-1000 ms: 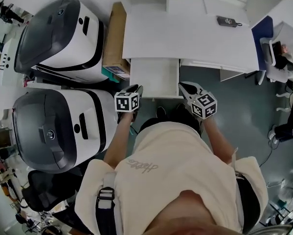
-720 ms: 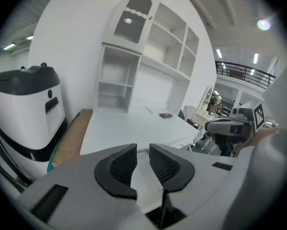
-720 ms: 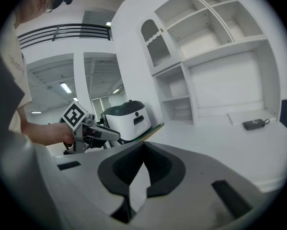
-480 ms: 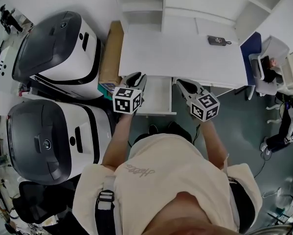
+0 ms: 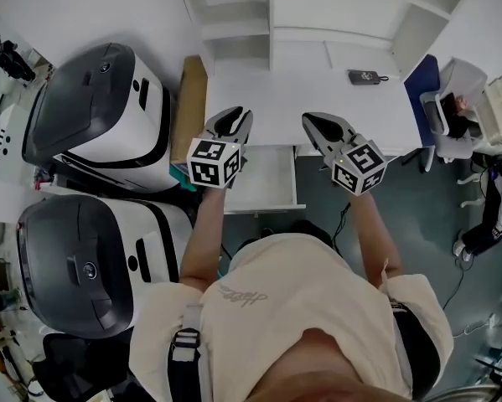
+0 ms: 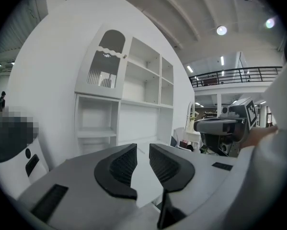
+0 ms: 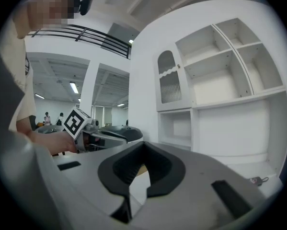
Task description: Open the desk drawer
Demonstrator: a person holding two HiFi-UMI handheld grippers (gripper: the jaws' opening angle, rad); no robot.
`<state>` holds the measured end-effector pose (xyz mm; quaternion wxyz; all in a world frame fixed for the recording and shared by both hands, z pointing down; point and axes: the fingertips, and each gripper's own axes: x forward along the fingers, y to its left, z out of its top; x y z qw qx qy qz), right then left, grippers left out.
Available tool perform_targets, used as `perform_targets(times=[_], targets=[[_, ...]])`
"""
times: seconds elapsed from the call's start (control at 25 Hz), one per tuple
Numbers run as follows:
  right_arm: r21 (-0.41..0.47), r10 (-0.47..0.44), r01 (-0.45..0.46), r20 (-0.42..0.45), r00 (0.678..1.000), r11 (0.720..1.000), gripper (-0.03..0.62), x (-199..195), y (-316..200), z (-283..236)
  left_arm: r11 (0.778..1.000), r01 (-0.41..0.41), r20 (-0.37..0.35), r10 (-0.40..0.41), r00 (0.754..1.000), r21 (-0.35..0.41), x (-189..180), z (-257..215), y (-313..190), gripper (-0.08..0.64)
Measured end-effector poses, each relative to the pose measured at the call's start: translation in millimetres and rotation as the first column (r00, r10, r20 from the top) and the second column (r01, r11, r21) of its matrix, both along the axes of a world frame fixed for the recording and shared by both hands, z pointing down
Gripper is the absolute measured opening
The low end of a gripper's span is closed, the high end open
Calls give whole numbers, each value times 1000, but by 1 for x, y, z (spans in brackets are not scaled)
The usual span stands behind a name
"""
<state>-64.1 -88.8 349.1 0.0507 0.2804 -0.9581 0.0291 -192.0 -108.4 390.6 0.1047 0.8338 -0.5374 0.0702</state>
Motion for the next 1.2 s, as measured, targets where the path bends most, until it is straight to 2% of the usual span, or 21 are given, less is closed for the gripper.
perform_targets(times=[0.24,0.36,0.56,0.68,0.76,0.96,1.2], targets=[[85,18,-20,20,1000,996,-3,-12,-16,-35,988,-30,69,20,997,151,2,-45,-11,83],[95,18,-21,34,999,995,-3,-19,-23,-42,983,-26,78,11,997,184,-6,-57,-16,83],[93,26,-27,14,1000,995,-2,-26,-29,-36,978,-61,37,55,998,200,-10,-66,-16,78],[126,18,-17,-7,1000,992,-3,-26,-30,-37,972,-50,34,43,998,231,-12,-74,-16,60],[116,2,-2,-1,1000,993,-3,-23,-30,-35,972,-32,38,24,999,232,-11,-72,-14,60],[77,2,-5,39,999,997,-3,-4,-30,-35,985,-24,28,20,999,171,4,-55,-7,60],[84,-18,14,47,999,996,-3,16,-24,-36,984,-4,19,1,1000,176,16,-61,-3,60]])
